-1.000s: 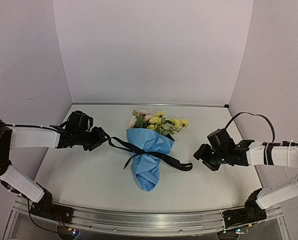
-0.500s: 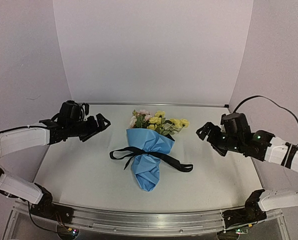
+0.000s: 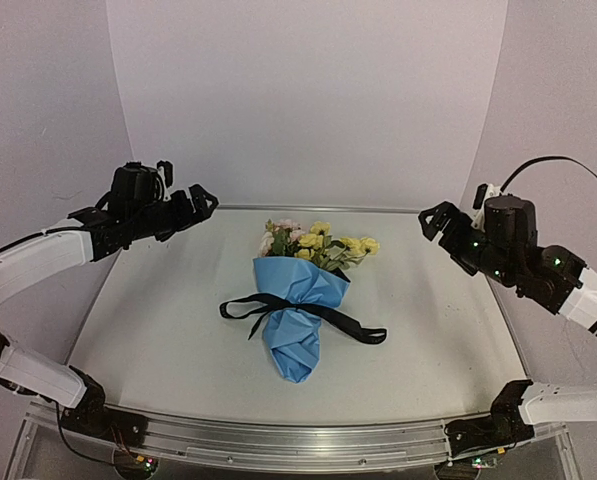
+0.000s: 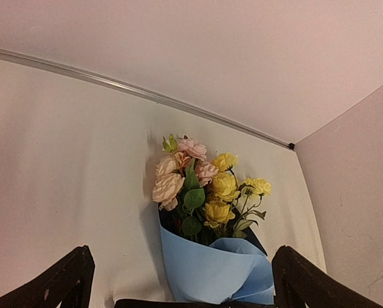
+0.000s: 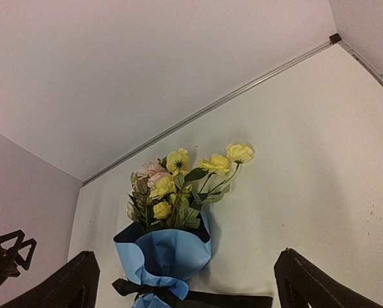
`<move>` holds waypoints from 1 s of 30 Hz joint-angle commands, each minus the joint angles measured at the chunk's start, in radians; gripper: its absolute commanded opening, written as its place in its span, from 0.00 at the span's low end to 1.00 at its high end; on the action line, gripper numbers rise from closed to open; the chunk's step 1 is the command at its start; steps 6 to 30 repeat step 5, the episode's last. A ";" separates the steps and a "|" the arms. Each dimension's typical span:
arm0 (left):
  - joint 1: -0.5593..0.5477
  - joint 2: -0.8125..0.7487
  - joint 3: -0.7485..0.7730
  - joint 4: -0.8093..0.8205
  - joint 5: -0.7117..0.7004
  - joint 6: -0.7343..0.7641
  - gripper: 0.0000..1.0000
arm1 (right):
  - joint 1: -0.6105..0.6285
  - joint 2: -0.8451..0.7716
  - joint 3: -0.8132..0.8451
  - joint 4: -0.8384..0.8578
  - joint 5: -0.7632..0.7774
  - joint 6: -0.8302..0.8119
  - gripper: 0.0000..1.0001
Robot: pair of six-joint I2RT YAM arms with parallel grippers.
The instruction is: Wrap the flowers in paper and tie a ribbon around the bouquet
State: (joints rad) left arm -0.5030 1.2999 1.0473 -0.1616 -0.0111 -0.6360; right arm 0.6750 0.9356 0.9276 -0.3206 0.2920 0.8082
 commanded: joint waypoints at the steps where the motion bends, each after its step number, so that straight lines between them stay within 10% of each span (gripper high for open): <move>1: 0.006 -0.028 0.025 0.009 -0.035 0.039 1.00 | 0.006 -0.014 0.024 -0.011 0.048 -0.034 0.98; 30: 0.006 -0.050 0.002 0.041 -0.036 0.047 1.00 | 0.006 -0.015 0.028 -0.013 0.058 -0.042 0.98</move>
